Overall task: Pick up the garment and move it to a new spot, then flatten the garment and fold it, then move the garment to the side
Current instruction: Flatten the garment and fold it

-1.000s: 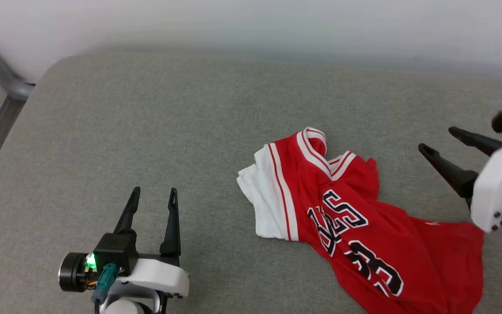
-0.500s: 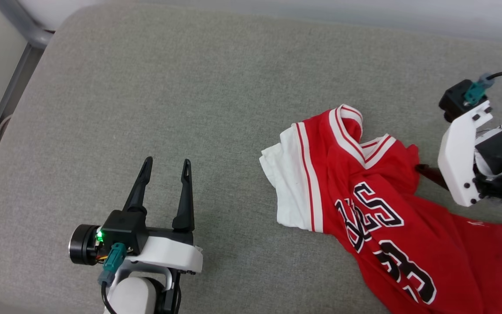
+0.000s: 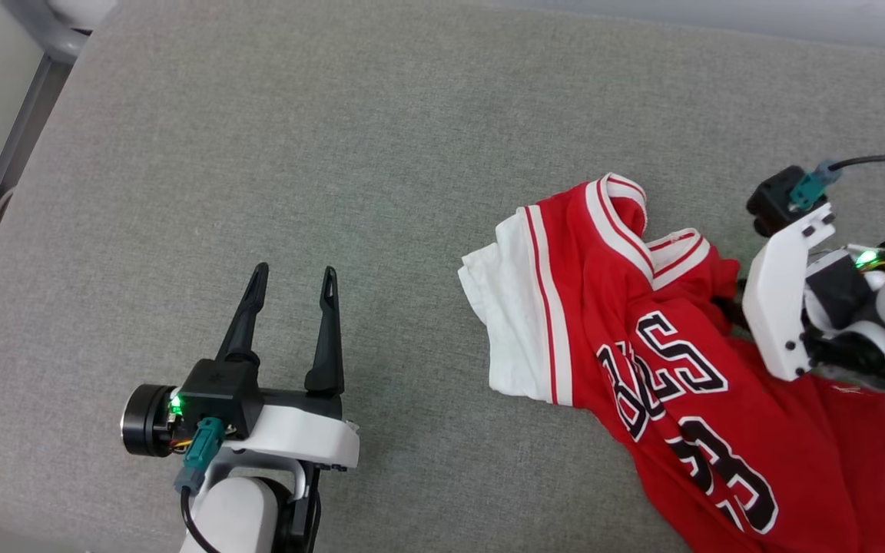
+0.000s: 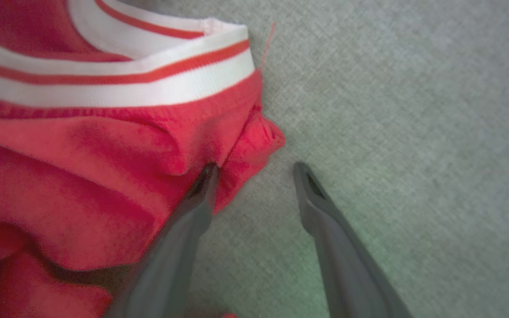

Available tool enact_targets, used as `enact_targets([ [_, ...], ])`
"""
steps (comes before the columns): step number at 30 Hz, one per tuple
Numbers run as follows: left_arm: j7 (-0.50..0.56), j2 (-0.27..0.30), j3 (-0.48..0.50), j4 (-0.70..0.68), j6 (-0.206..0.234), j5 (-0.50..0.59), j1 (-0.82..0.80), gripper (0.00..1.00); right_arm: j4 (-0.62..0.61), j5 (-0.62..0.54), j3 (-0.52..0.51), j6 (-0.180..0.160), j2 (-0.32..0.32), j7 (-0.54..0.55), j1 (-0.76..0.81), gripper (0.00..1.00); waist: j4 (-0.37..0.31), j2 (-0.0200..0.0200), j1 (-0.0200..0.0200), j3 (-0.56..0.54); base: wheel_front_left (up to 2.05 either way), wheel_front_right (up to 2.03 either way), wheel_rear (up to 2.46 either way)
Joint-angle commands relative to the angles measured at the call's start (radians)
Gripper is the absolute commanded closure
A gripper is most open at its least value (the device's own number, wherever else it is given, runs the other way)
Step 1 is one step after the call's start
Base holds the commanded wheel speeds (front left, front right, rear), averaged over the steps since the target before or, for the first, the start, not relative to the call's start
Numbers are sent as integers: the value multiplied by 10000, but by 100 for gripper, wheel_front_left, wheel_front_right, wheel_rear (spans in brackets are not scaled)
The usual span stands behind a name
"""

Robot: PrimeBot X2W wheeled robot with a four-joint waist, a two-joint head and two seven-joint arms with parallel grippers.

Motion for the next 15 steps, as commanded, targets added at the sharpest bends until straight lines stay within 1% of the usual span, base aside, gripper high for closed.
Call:
enact_targets([
  [1, -26, -3, 15, 18, -28, 37, 68, 0, 55, 59, 375, 31, 350, -47, 357, 100, -125, -1, 0, -134, 0, 0, 0],
  [4, -26, -5, 63, 75, -76, 81, 152, 0, -275, 130, 523, 17, -14, -1086, -41, 100, -329, -1, 0, -436, 0, 0, 0],
  [6, -26, -5, 97, 101, -101, 79, 223, 0, -536, -34, 670, 16, -224, -1850, -279, 100, -467, -1, 0, -687, 0, 0, 0],
  [9, -25, -3, 148, 137, -102, 129, 438, 0, -931, 103, 728, 14, -477, -2847, -181, 100, -657, -1, 0, -1081, 0, 0, 0],
  [15, -26, -5, 331, 167, -77, 201, 920, 0, -1693, 517, -28, 14, -1247, -4345, 794, 100, -1029, -1, 0, -1745, 0, 0, 0],
])
